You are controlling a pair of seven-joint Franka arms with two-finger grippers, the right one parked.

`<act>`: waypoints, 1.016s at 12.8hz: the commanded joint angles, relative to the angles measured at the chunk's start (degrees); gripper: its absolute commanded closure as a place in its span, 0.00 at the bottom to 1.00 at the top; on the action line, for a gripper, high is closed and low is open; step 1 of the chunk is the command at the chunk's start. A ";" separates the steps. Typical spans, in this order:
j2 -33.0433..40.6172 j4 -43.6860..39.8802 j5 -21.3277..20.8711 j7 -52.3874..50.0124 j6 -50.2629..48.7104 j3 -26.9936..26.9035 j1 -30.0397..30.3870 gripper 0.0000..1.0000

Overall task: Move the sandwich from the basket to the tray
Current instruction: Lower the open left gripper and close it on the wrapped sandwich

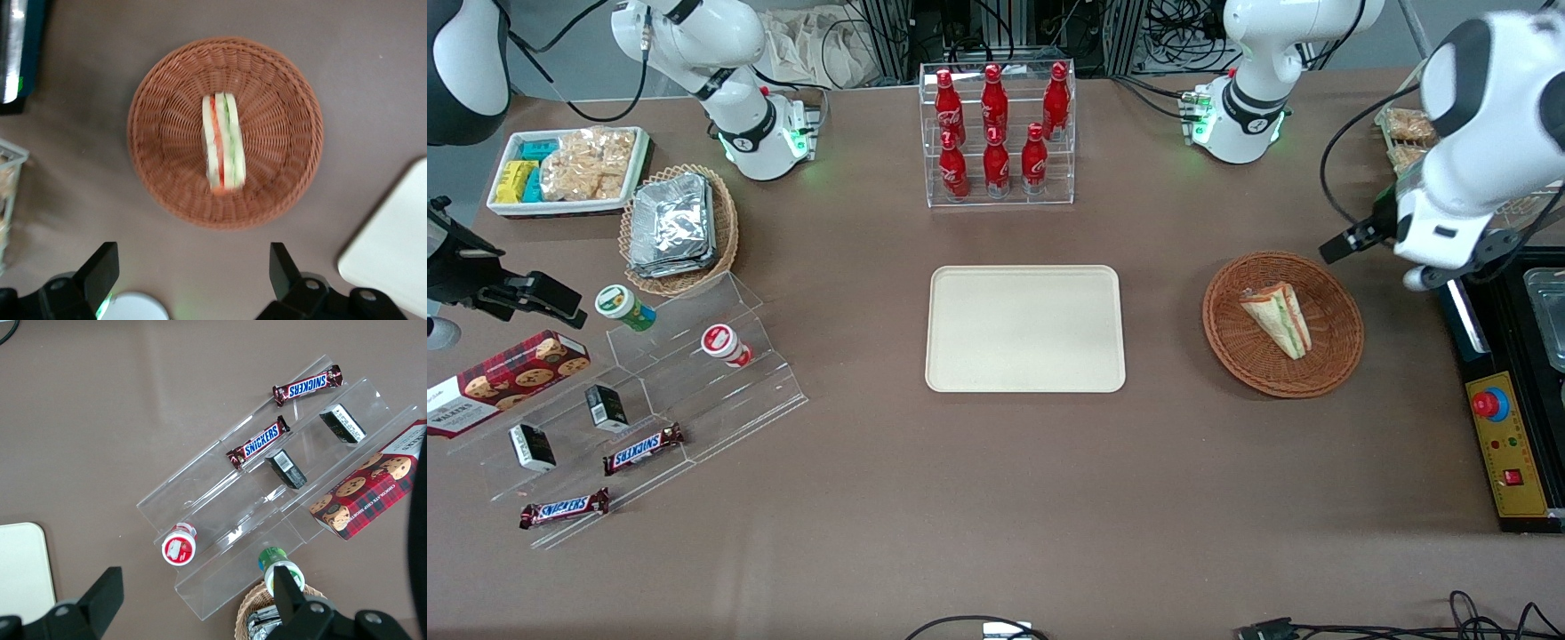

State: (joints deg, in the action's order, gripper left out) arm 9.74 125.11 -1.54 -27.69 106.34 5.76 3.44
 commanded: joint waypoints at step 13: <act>-24.06 4.44 -1.54 -5.18 24.26 -0.31 0.07 0.00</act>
State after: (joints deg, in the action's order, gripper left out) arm -13.59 130.26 -2.07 -31.16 130.44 5.51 3.54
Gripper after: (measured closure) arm 0.000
